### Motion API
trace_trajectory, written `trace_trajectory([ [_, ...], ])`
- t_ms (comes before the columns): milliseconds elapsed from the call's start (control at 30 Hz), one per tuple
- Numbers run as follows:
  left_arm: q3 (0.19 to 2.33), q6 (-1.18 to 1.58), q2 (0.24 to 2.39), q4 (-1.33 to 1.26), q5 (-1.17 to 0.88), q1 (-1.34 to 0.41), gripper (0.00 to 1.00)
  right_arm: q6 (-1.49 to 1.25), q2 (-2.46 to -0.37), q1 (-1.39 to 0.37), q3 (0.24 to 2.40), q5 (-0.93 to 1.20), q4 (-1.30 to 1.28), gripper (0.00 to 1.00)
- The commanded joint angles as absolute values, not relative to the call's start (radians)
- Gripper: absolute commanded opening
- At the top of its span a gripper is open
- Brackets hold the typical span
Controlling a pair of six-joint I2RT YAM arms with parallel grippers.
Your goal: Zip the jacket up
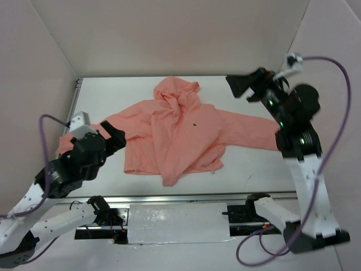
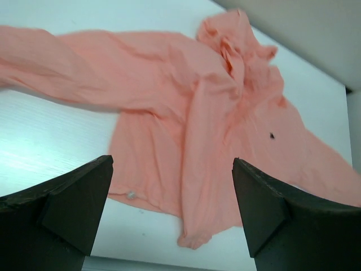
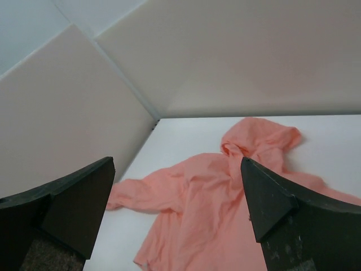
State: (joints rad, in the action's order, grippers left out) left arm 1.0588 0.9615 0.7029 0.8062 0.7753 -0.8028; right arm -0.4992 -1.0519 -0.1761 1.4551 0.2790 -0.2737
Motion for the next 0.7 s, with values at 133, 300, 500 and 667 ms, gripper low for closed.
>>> trace_trajectory([
  [133, 1.209, 0.996, 0.597, 1.196, 1.045, -0.793, 0.99, -0.462, -0.588, -0.186, 1.188, 0.023, -0.577, 1.0],
  [300, 1.112, 0.937, 0.477, 1.131, 1.069, -0.793, 0.99, -0.495, -0.413, -0.199, 1.114, -0.086, -0.698, 1.0],
  [500, 1.052, 0.891, 0.437, 1.065, 1.034, -0.793, 0.99, -0.476, -0.327, -0.204, 1.12, -0.075, -0.813, 1.0],
  [667, 1.023, 0.876, 0.439, 1.034, 1.014, -0.788, 0.99, -0.456, -0.314, -0.204, 1.108, -0.089, -0.851, 1.0],
])
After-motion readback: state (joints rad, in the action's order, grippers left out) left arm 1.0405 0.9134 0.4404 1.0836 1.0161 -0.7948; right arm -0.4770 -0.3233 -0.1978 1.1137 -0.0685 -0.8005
